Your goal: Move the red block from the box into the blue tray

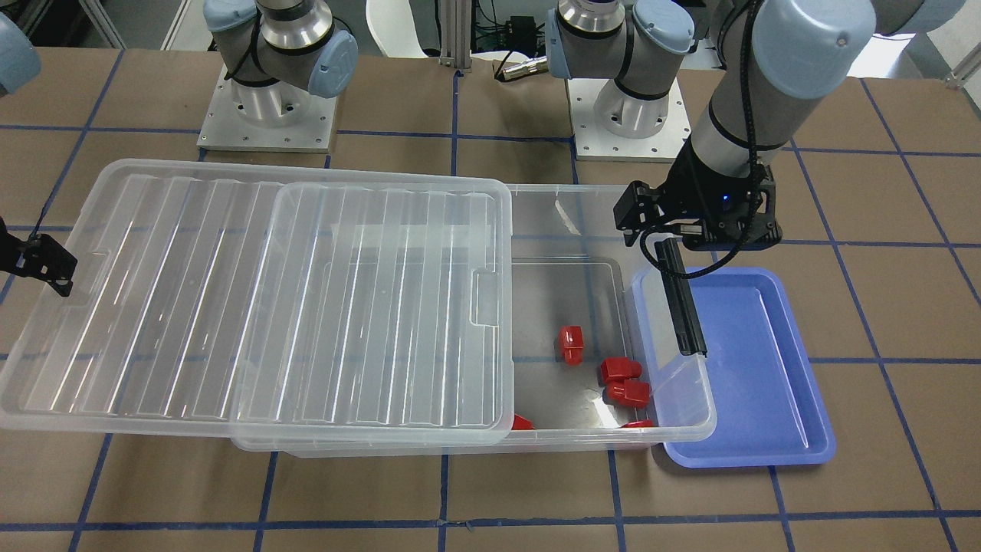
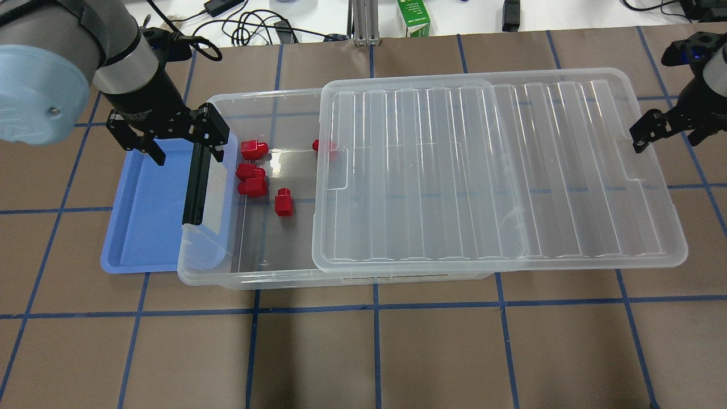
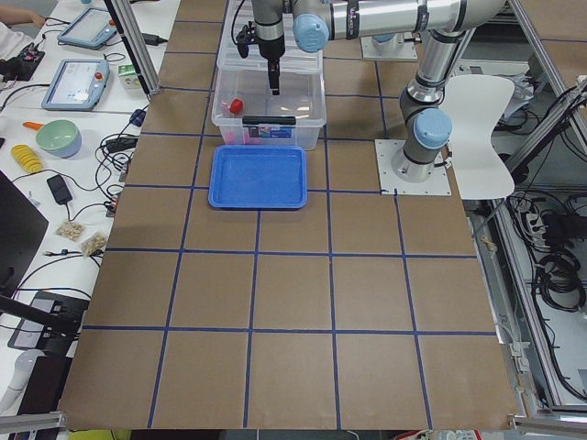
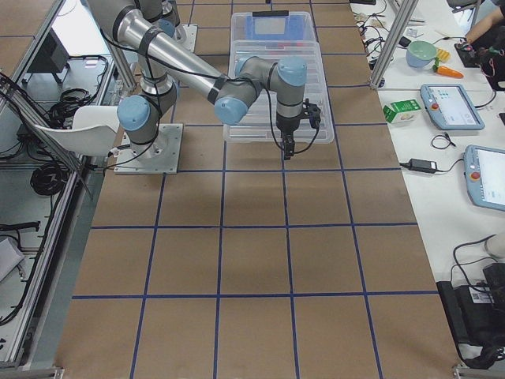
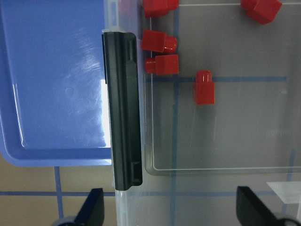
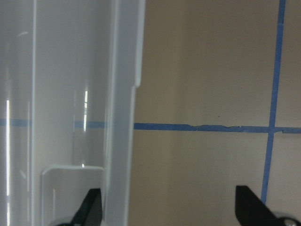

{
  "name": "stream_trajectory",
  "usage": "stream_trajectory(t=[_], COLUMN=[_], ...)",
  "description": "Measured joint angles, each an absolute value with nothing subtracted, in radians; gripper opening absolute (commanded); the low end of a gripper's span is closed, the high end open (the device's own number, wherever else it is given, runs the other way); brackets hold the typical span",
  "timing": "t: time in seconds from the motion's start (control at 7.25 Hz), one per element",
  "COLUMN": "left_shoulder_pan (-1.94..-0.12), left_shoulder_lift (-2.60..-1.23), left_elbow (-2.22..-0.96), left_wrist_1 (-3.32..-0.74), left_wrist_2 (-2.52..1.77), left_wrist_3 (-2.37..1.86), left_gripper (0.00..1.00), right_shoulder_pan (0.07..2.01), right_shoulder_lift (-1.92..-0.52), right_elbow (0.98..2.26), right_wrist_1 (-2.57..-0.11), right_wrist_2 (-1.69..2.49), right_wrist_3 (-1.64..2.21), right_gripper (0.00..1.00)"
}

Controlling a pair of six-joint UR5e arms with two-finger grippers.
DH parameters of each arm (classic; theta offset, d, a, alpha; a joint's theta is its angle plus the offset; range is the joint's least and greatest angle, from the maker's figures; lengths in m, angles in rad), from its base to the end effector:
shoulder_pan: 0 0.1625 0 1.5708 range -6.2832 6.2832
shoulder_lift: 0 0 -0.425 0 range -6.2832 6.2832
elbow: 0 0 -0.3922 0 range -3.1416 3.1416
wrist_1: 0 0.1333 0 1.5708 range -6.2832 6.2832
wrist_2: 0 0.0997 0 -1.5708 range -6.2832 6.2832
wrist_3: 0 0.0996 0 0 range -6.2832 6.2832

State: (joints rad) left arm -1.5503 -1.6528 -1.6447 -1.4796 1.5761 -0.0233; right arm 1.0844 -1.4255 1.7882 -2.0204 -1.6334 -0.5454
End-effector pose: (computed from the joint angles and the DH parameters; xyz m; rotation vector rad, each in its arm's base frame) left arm -0.1222 -0.5179 0.4193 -0.0684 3.1338 0.1014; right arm -0.1383 -0.5334 0.3535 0.0856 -3.0424 0.0681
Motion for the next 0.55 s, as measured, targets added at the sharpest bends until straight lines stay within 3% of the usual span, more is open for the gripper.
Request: stream_trajectory(t=[0.14,0.55], left_shoulder_pan=[-1.578,-1.603], left_shoulder_lift=[-1.680,-1.762], left_elbow=[-1.653,-1.663], left_wrist_1=[-1.429,-1.365], left_wrist_2=[1.576,1.575], left_wrist_3=[-0.056,-0.075], left_gripper=[0.83,0.83], right_shoulder_pan=[1.079,1.079], right_shoulder_lift=[-1.427,-1.433], right_elbow=[1.788,1.788], right_wrist_1=[-2.020,-2.020], right_wrist_2=[-1.632,-1.630], right_wrist_3=[-0.550,-0.546], right_gripper=[1.00,1.00])
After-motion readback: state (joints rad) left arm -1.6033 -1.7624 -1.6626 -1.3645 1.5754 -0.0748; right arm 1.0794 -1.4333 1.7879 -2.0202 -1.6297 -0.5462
